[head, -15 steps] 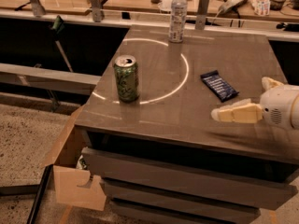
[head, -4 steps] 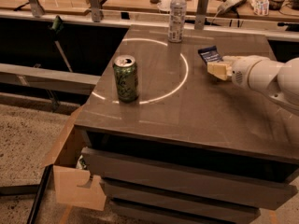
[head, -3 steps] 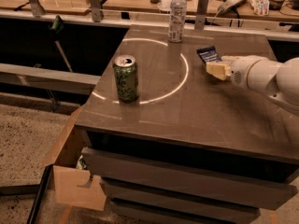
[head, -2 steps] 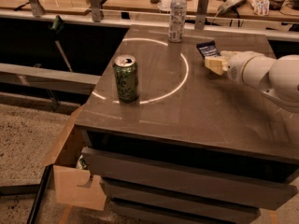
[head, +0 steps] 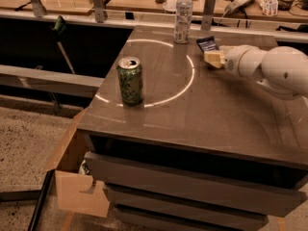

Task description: Move rxbar blueberry near blue plastic bottle

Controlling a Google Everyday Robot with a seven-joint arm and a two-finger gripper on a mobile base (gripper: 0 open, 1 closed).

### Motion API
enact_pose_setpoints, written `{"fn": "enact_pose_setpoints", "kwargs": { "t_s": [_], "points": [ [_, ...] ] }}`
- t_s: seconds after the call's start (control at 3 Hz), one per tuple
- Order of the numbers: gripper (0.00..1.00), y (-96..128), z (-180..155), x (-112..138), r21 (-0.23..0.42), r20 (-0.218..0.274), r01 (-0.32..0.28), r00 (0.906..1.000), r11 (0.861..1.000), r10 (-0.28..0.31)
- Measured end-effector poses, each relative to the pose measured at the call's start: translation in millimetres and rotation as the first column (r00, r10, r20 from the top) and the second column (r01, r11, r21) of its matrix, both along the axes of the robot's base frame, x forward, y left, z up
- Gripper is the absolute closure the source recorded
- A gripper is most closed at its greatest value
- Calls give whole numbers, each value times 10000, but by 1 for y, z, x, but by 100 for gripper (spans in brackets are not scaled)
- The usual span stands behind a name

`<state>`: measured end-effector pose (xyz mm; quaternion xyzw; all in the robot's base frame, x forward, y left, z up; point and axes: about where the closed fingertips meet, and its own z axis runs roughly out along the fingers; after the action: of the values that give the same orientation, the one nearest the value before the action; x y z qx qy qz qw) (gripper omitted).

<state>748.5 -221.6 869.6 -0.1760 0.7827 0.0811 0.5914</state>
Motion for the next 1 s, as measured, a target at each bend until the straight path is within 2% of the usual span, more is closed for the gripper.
{"fn": "enact_pose_setpoints", "kwargs": {
  "t_s": [0.67,1.0],
  "points": [
    [100,14,-6,36,-93,-40,-350,9994,9993,350],
    [85,20,-8,51,-50,-58,-354,9994,9994,354]
  ]
}}
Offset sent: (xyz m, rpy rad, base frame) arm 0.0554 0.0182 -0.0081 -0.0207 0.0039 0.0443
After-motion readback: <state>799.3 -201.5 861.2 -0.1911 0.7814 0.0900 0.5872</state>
